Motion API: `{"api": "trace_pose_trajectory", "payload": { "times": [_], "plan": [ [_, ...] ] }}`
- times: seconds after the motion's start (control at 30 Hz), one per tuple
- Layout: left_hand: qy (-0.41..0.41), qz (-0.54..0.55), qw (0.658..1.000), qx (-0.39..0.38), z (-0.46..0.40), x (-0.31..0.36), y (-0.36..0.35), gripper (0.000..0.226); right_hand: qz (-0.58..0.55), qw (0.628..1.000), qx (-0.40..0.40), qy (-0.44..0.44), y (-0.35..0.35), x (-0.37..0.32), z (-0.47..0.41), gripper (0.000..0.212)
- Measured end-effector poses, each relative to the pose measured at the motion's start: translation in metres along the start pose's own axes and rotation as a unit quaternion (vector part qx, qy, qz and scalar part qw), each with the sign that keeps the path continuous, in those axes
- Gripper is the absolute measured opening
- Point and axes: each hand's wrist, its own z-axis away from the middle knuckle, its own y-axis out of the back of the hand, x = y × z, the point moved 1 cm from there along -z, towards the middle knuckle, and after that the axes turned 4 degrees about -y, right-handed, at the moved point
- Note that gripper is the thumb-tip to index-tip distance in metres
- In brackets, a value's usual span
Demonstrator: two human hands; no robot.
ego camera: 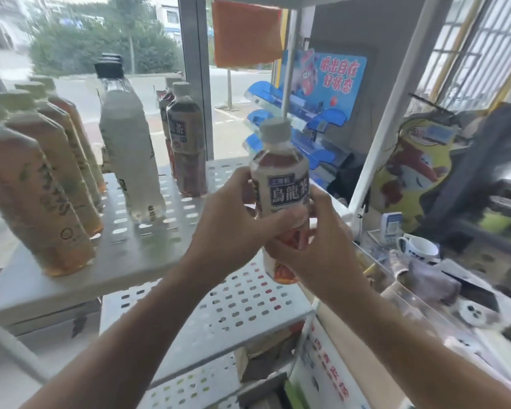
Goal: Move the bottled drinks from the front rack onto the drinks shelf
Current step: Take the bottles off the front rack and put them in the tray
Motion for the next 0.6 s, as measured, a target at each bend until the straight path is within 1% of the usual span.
{"api": "trace_pose_trajectory", "payload": {
  "times": [0.1,0.23,0.37,0.43,0.53,0.6],
  "plan": [
    [0.003,0.041,0.998,-0.039,0.007,0.008,-0.035,0.044,-0.008,0.999,0.015,-0.031,0.028,0.015,0.022,0.071],
    [0.016,0.115,0.988,-0.097,0.012,0.02,-0.086,0.042,-0.018,0.997,0.015,-0.073,0.072,0.04,0.052,0.075],
    [0.022,0.14,0.975,-0.171,0.016,0.03,-0.144,0.04,0.009,0.988,0.057,-0.147,0.115,0.066,0.09,0.087],
    [0.021,0.139,0.966,-0.217,0.021,0.034,-0.176,0.04,0.013,0.982,0.089,-0.169,0.135,0.079,0.109,0.082],
    [0.024,0.142,0.95,-0.278,0.032,0.041,-0.224,0.039,0.033,0.967,0.134,-0.212,0.165,0.096,0.136,0.062],
    [0.02,0.147,0.938,-0.312,0.04,0.046,-0.255,0.041,0.043,0.957,0.157,-0.241,0.184,0.106,0.153,0.054]
  ]
}}
